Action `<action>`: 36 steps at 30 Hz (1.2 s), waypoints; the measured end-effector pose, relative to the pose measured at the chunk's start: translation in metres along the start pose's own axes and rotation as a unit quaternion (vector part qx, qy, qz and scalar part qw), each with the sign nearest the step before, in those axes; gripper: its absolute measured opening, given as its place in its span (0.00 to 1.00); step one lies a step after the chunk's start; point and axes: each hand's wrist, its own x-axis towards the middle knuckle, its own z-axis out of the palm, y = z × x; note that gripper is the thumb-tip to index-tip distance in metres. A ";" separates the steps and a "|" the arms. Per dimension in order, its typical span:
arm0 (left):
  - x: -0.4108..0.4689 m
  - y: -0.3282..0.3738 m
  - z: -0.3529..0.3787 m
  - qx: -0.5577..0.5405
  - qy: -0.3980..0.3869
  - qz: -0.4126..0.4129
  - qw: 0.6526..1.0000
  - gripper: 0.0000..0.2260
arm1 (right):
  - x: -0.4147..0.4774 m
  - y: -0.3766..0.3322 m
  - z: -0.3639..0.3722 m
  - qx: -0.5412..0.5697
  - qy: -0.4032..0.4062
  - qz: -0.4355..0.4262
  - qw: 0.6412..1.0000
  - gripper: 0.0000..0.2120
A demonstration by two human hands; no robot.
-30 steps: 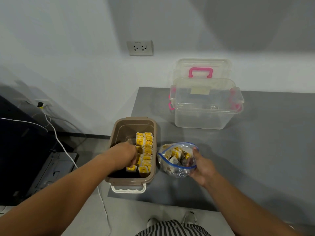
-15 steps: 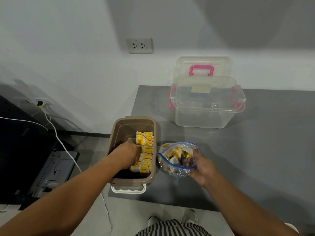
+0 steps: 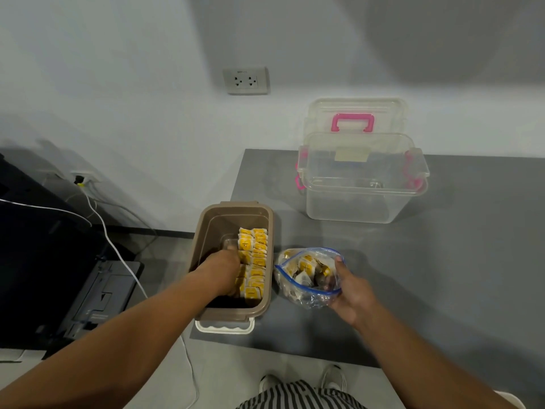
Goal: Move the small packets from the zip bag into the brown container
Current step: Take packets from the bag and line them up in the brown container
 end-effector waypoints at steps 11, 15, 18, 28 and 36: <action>0.004 0.011 0.007 0.092 -0.027 0.055 0.994 0.15 | 0.002 0.003 -0.002 0.013 0.004 0.007 1.000 0.17; 0.009 0.008 0.006 0.113 -0.022 0.059 0.992 0.13 | 0.001 0.002 -0.002 0.009 0.007 0.005 1.000 0.16; 0.016 0.002 0.006 0.125 -0.008 0.059 0.990 0.14 | 0.001 0.002 -0.002 0.006 0.007 0.007 1.000 0.17; 0.015 0.004 0.001 0.110 0.003 0.046 0.993 0.13 | -0.002 0.001 -0.001 -0.013 0.010 -0.002 1.000 0.16; 0.009 0.004 -0.005 0.109 -0.011 0.020 0.994 0.21 | -0.002 -0.001 -0.001 -0.027 0.010 -0.015 0.999 0.16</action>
